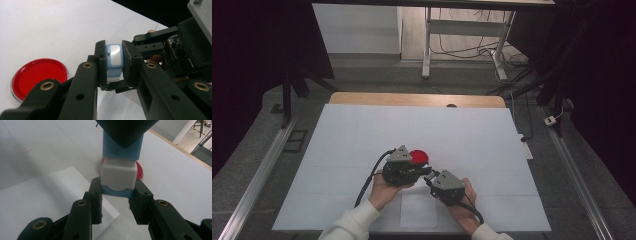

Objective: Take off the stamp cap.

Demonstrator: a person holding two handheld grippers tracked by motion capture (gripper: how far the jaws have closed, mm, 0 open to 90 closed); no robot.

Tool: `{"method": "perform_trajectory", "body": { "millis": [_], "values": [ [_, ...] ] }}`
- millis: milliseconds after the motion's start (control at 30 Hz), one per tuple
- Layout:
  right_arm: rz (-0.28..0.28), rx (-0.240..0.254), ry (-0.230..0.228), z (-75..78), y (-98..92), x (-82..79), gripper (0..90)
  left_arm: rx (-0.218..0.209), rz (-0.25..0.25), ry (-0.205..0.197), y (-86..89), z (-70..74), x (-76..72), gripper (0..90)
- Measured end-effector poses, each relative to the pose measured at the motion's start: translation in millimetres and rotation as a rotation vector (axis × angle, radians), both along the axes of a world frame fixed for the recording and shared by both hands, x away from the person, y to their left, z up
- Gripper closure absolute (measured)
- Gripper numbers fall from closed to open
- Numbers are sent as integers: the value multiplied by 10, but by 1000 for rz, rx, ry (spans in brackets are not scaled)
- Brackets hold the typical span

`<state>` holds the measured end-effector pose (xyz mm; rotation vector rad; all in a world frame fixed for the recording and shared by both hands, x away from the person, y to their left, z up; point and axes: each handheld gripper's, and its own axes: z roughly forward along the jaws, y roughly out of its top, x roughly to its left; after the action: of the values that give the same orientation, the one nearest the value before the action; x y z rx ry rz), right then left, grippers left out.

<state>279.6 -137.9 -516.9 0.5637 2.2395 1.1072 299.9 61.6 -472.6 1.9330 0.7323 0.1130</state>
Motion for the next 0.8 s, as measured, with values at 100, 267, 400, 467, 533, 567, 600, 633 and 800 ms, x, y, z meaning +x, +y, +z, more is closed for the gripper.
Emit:
{"method": "perform_trajectory", "body": {
  "millis": [100, 267, 400, 467, 533, 567, 600, 633, 800],
  "values": [
    [3, -4, 1, 6, -5, 3, 647, -1, 0, 3, -3, -1, 0, 756],
    [-6, 30, 29, -2, -14, 6, 647, -12, 4, 13, 2, -7, 9, 756],
    [-28, 56, 43, -1, -21, -3, 647, -17, 6, 16, 0, -7, 9, 757],
    [-32, 60, 46, -8, -20, -11, 647, -15, 5, 16, -3, -9, 9, 757],
    [-30, 56, 47, -9, -21, -12, 647, -15, 4, 17, -2, -10, 11, 756],
    [-28, 47, 41, -7, -20, -12, 647, -16, 3, 18, -1, -10, 11, 757],
    [-23, 38, 31, -5, -20, -10, 647, -17, 2, 19, 2, -9, 12, 757],
    [-15, 28, 22, -2, -19, -9, 647, -18, 1, 20, 4, -8, 13, 757],
    [8, -14, -9, 24, -20, -5, 648, -24, -4, 22, 9, -4, 12, 757]
  ]
}}
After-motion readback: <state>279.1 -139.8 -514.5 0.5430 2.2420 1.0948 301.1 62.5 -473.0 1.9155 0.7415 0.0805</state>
